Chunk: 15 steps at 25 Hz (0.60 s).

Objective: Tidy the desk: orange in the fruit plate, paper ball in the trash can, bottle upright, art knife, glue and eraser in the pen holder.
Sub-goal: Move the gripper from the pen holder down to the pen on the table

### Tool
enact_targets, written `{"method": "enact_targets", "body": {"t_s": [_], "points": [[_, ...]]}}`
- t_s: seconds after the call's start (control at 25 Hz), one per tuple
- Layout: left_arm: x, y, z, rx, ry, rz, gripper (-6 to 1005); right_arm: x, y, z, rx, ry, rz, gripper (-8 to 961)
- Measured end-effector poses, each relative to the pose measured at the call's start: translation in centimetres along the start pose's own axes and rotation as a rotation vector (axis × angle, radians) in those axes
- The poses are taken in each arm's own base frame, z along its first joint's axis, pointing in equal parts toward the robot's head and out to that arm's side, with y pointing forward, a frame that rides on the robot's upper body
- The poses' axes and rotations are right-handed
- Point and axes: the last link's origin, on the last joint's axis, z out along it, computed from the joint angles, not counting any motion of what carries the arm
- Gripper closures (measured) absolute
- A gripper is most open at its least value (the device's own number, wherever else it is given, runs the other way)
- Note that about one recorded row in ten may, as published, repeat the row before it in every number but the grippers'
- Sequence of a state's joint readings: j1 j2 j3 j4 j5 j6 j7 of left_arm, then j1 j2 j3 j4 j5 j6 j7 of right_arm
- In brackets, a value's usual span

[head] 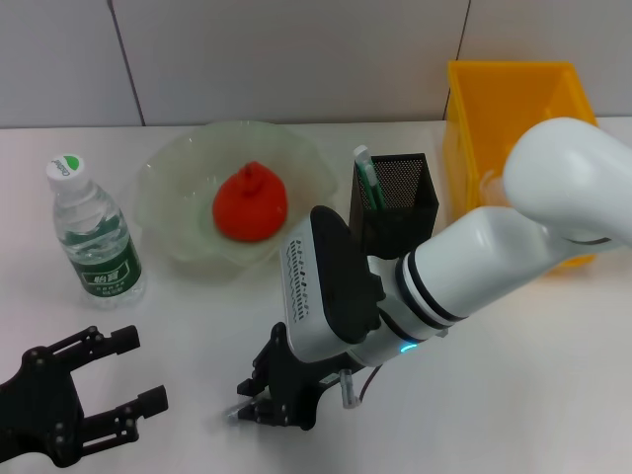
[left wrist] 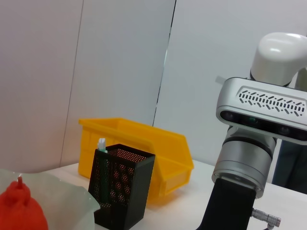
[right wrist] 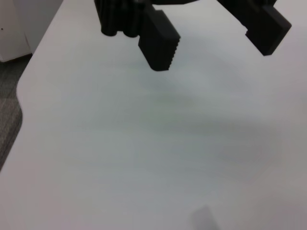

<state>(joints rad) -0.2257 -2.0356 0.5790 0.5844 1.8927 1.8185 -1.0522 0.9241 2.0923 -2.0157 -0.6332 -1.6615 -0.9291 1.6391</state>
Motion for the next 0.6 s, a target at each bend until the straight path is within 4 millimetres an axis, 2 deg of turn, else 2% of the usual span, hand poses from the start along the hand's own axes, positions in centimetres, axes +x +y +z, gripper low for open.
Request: {"method": "enact_targets", "body": {"t_s": [0.08, 0.32, 0.36, 0.6], "points": [[0.0, 0.0, 0.0, 0.000, 0.001, -0.001, 197, 0.0, 0.0, 0.0, 0.002, -0.003, 0.000, 582], [0.0, 0.0, 0.0, 0.001, 0.003, -0.008, 197, -1.0, 0.3, -0.7, 0.027, -0.061, -0.018, 784], [0.1, 0.0, 0.0, 0.001, 0.003, -0.008, 197, -1.5, 0.0, -1.6, 0.062, -0.077, -0.029, 928], [0.1, -0.1, 0.0, 0.000, 0.003, -0.004, 197, -2.1, -0.6, -4.3, 0.157, -0.041, -0.052, 955]]}}
